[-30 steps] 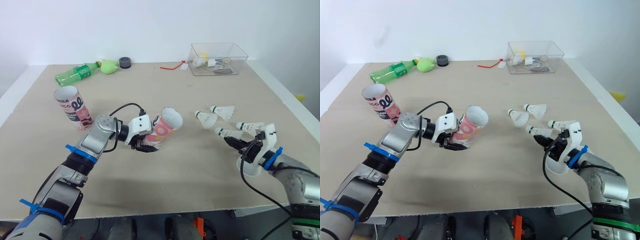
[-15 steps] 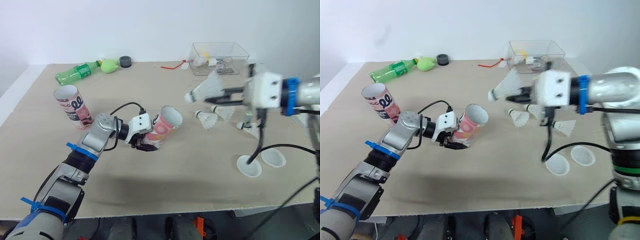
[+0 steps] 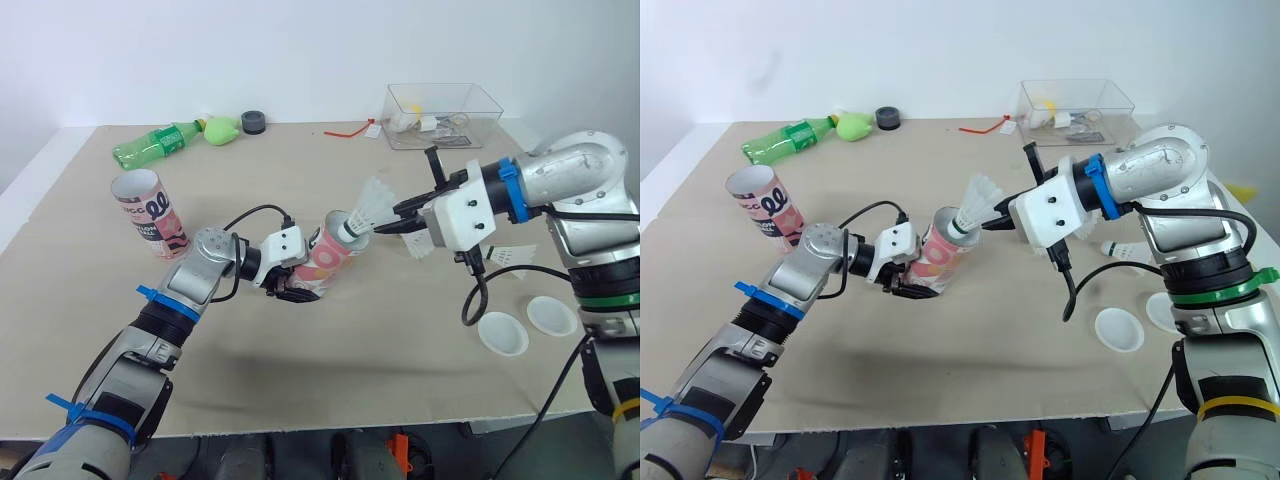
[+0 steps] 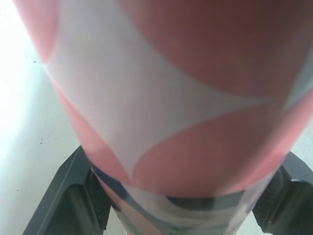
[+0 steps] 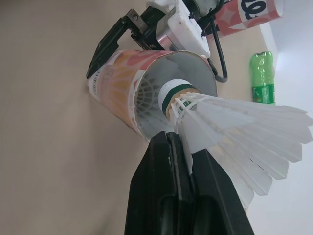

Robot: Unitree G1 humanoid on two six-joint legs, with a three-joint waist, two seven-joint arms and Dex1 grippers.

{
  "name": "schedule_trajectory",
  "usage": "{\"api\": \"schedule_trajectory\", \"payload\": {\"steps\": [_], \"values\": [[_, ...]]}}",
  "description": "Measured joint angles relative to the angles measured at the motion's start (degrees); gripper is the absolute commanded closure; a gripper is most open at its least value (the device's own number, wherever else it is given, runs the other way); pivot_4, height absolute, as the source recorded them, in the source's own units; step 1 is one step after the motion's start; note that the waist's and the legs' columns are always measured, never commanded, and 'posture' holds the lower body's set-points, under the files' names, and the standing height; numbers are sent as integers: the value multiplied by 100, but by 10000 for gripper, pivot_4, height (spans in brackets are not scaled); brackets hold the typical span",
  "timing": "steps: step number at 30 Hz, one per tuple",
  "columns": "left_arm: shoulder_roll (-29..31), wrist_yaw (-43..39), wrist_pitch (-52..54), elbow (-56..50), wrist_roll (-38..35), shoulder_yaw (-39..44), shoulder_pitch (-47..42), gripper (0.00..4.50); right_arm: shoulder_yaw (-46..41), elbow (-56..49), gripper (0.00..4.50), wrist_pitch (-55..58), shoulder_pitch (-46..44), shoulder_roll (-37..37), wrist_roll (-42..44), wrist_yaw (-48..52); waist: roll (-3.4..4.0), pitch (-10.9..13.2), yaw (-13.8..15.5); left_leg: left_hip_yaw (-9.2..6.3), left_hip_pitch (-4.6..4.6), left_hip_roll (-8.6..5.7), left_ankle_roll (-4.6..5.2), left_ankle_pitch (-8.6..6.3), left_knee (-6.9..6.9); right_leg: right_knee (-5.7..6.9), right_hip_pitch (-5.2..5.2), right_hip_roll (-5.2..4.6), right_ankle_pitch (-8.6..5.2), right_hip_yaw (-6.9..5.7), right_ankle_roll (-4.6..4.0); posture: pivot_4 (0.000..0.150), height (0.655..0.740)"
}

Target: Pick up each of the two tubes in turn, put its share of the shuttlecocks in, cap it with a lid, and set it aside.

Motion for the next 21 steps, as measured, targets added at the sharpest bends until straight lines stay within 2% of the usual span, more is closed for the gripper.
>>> {"api": "schedule_trajectory", "payload": {"steps": [6,9,15,16,19,21], "values": [[-2,19,15,-27,1,0,14,14700,158,342,44538,-389,-17,201,-137,82,0,0,0,3,1,-1,0,0,1,0,0,-1,2,3,0,1500,7400],[-1,28,46,-49,2,4,22,14700,192,540,36435,-516,-108,328,-225,105,1,0,0,2,1,0,0,0,0,1,0,-1,2,2,0,1500,7400],[-2,53,68,-150,15,-1,64,14700,126,614,7409,-429,-256,419,-14,136,1,0,0,2,3,0,0,0,0,1,3,-3,3,3,-4,1500,7400],[9,70,84,-171,17,9,87,14700,67,564,1473,-199,-238,427,264,201,1,0,-1,3,4,0,0,0,0,1,3,-4,9,4,-14,1500,7400],[8,103,84,-182,2,24,111,14700,-37,370,501,451,-123,482,757,209,1,0,-1,1,3,2,0,0,0,2,3,-4,21,2,-34,1500,7400],[2,127,81,-190,-3,28,126,14700,-291,106,501,1329,-56,498,1315,80,2,1,1,-1,2,1,0,0,0,4,3,-8,23,0,-39,1500,7400]]}}
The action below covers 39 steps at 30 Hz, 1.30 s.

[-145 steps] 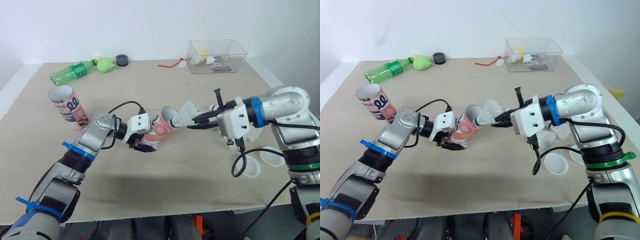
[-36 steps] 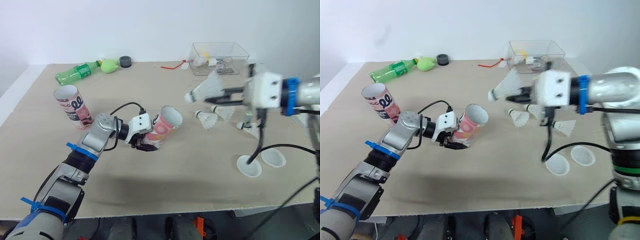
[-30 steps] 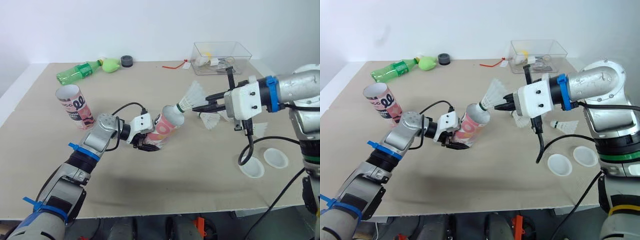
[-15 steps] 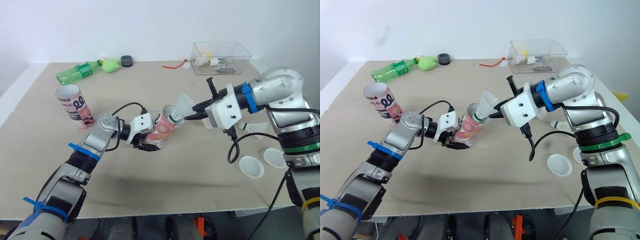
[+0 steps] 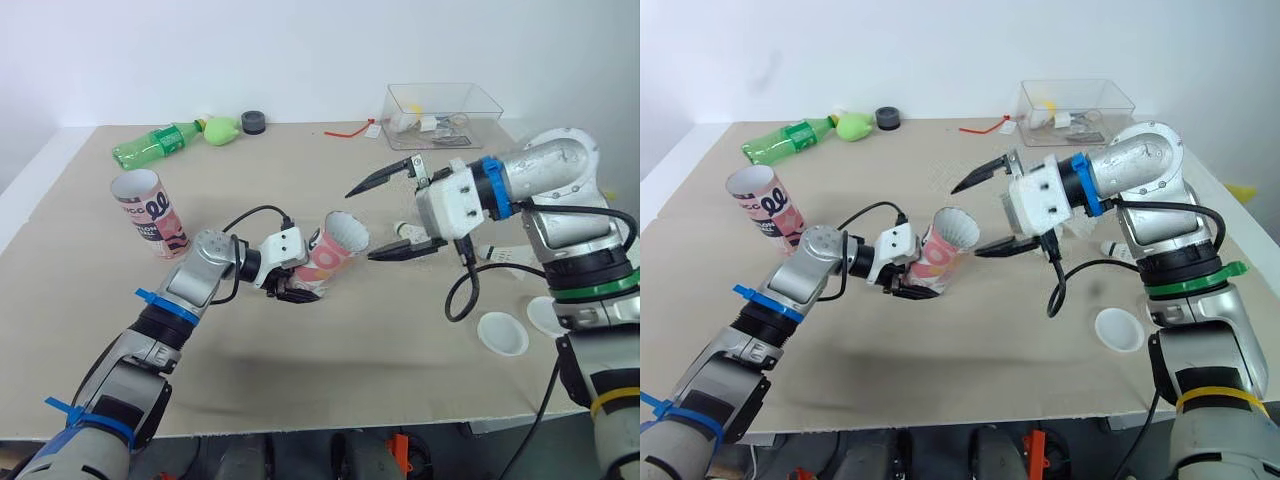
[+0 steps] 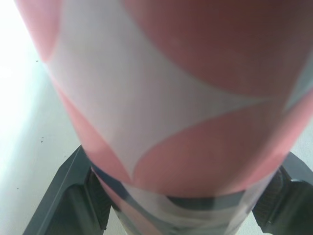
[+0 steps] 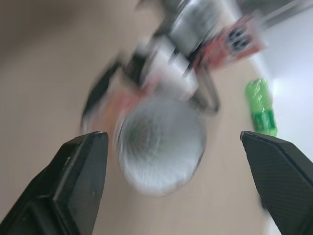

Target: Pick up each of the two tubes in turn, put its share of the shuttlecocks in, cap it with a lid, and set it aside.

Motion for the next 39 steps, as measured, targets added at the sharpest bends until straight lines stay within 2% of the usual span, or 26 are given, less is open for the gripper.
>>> {"api": "schedule_trajectory", "payload": {"steps": [4,8,11,12,13,14,17,19,20,21,22,30,39], "values": [[-6,26,-4,-7,-4,5,20,14700,-580,-259,501,959,219,-238,483,-276,-2,-1,1,2,1,-3,0,0,1,-1,2,-4,-1,-2,4,1500,7400],[18,7,-4,-8,-3,27,25,14700,-770,-317,501,1457,582,-275,608,-502,1,0,-10,4,4,0,0,0,0,0,-1,3,-16,3,27,1500,7400],[27,-7,-21,-6,5,29,25,14700,-775,-440,7914,1585,620,-243,583,-638,2,0,-9,0,3,5,0,0,-1,1,-2,12,-17,1,26,1500,7400],[30,-24,-27,-5,8,28,23,14700,-734,-516,12471,1558,604,-211,501,-636,2,0,-9,1,3,5,0,0,0,1,-2,14,-18,2,26,1500,7400],[29,-44,-28,-5,12,24,16,14700,-660,-554,13921,1519,587,-195,426,-621,2,0,-9,1,3,5,0,0,-1,1,-3,14,-19,2,27,1500,7400],[31,-75,-28,3,18,22,5,14700,-470,-584,20310,1356,524,-185,218,-563,3,0,-10,2,3,4,0,0,0,1,-3,14,-19,3,28,1500,7400],[32,-154,-28,81,58,-44,-124,14700,-6,-631,32061,980,295,-52,-172,-298,3,1,-10,1,-1,0,0,0,0,1,-7,15,-20,1,31,1500,7400],[40,-240,-30,135,85,-96,-207,14700,246,-615,37538,677,80,10,-425,-100,3,1,-8,0,-7,-1,0,0,0,0,-10,13,-22,-1,33,1500,7400],[43,-255,-31,146,91,-103,-226,14700,271,-599,37538,628,47,19,-472,-76,3,1,-8,0,-9,-2,0,0,1,0,-11,14,-22,-1,33,1500,7400],[68,-305,-25,148,125,-138,-278,14700,401,-481,43515,420,-94,67,-658,7,2,1,-13,1,-11,-3,0,0,1,-1,-13,15,-22,1,34,1500,7400],[77,-356,-3,151,153,-173,-343,14700,497,-369,44569,266,-177,115,-809,49,1,2,-16,3,-12,-4,0,-1,0,-1,-16,16,-22,2,34,1500,7400],[126,-447,46,144,251,-284,-492,14700,1281,649,44569,-421,-453,598,-1779,216,1,2,-17,6,-38,-1,0,0,2,19,-58,26,-15,9,4,1500,7400],[135,-437,156,97,266,-270,-477,14700,1721,1491,44569,-954,-900,1231,-2460,281,0,0,-24,9,-35,5,-3,2,5,23,-60,33,-18,11,10,1500,7400]]}}
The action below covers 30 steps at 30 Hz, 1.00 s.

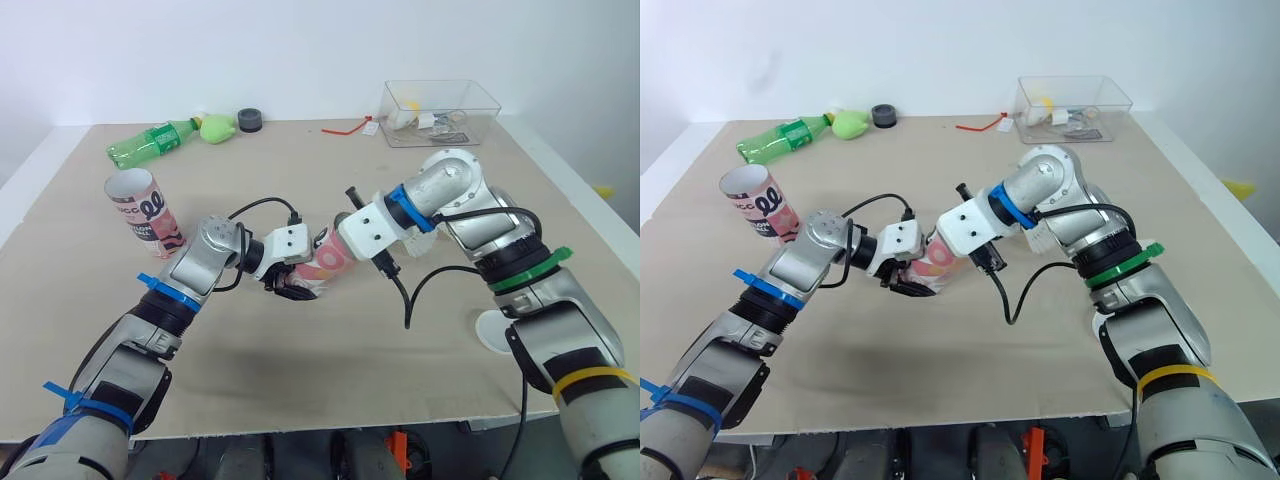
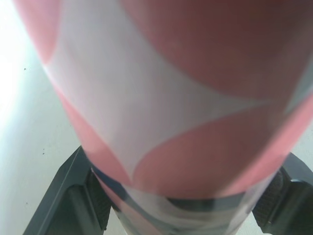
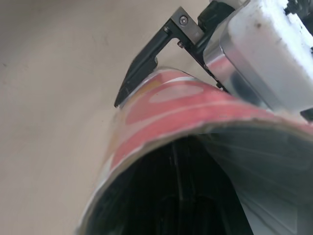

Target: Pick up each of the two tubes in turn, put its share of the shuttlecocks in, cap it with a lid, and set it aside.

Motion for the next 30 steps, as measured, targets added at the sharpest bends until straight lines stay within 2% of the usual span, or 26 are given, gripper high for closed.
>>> {"api": "schedule_trajectory", "payload": {"steps": [6,10,13,18,21,22,24,25,26,28,29,30], "values": [[20,88,26,10,5,19,75,14700,40,556,44569,-461,-205,262,-198,-4,0,0,-9,2,62,20,-9,9,-3,6,52,25,5,5,-15,1500,7400],[5,119,9,-13,-10,91,147,14700,-24,575,44569,-327,-205,213,16,160,1,1,-8,1,66,26,-12,12,-4,8,55,30,8,4,-26,1500,7400],[-49,193,-61,-14,-103,213,294,14700,-369,547,44569,47,-250,37,707,256,2,2,11,-3,53,23,-12,10,-8,7,48,15,18,0,-53,1500,7400],[-171,330,-316,-7,-147,335,464,14700,-946,181,44569,874,-458,-662,1798,264,2,2,20,-2,48,-6,-1,2,-10,-1,57,-33,10,-5,-28,1500,7400],[-206,379,-421,28,-151,368,507,14700,-1268,29,44569,1361,-386,-837,2165,263,1,2,21,-1,47,-12,0,1,-9,-4,60,-40,14,-4,-22,1500,7400],[-404,651,-667,131,-248,573,707,14700,-1919,-219,44569,2263,10,-1128,2799,196,1,2,32,-2,46,-20,1,2,-4,-7,65,-57,18,-9,-13,1500,7400],[-405,686,-696,160,-277,604,751,14700,-2012,-219,44569,2372,84,-1186,2860,183,1,2,29,1,47,-21,1,2,-4,-7,64,-59,19,-7,-10,1500,7400],[-682,965,-915,212,-458,858,1017,14700,-2768,-789,44569,2975,894,-1206,3309,-500,-7,-3,31,-10,47,-21,3,0,-8,-16,74,-63,15,-16,-8,1500,7400],[-762,1029,-933,216,-517,910,1114,14700,-2903,-879,44569,3080,1093,-1191,3388,-655,-6,-2,30,-9,46,-20,3,0,-7,-17,72,-65,15,-16,-7,1500,7400],[-1132,1323,-1047,159,-782,1092,1505,14700,-3476,-1458,44569,3472,2220,-1069,3595,-1466,-9,-3,34,-19,29,-21,5,-1,-8,-21,65,-67,13,-13,-7,1500,7400],[-1151,1351,-1074,138,-815,1111,1562,14700,-3519,-1508,44569,3517,2379,-1029,3610,-1556,-10,-2,30,-22,23,-21,6,-3,-7,-21,62,-66,12,-11,-6,1500,7400],[-1201,1471,-1188,77,-874,1159,1683,14700,-3638,-1744,44569,3676,2965,-901,3623,-1979,-2,1,26,-19,12,-23,6,-3,-8,-17,45,-62,12,-6,-6,1500,7400]]}}
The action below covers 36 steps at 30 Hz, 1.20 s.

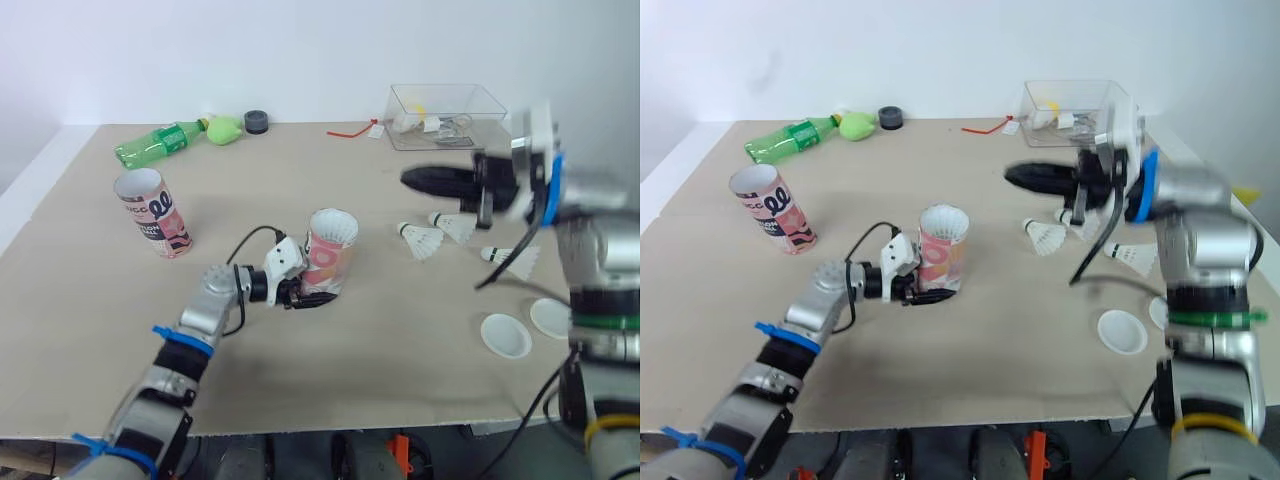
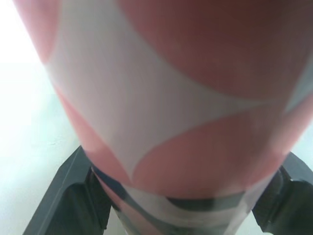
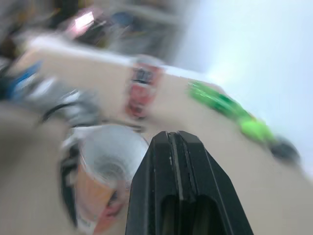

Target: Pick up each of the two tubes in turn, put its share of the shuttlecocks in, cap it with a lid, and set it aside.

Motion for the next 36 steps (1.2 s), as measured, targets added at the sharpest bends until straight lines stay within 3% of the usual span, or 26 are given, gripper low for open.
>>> {"api": "schedule_trajectory", "payload": {"steps": [4,14,17,21,22,25,36], "values": [[-321,354,-322,-113,-77,95,392,14700,-253,-798,44569,89,1039,239,-6,-833,16,0,-14,2,1,-1,0,0,-1,6,-6,11,-8,-8,14,1500,7400],[-564,838,-1374,57,182,-137,672,14700,-335,-1600,44569,129,2282,738,-68,-1891,9,4,-15,6,22,7,3,10,4,3,13,25,-10,-3,46,1500,7400],[-548,825,-1562,195,228,-187,597,14700,-335,-1618,35667,338,2404,778,-9,-2077,10,4,-16,9,24,8,3,10,3,3,13,27,-10,0,46,1500,7400],[-543,639,-1567,263,211,-258,522,14700,-341,-1634,16192,737,2478,772,205,-2199,10,4,-15,8,24,9,3,9,3,2,14,28,-11,-1,44,1500,7400],[-545,578,-1548,266,192,-273,512,14700,-341,-1634,14584,814,2497,759,248,-2193,10,4,-15,8,23,9,4,9,2,1,14,29,-11,-1,43,1500,7400],[-548,451,-1534,307,149,-304,476,14700,-343,-1633,1627,979,2528,600,347,-2135,10,4,-15,7,21,9,4,8,0,-6,14,29,-11,-2,43,1500,7400],[-549,304,-1426,334,51,-315,441,14700,-373,-1618,670,1284,2742,-242,564,-1331,11,3,-15,4,20,13,7,6,-7,-35,23,37,-8,-6,48,1500,7400]]}}
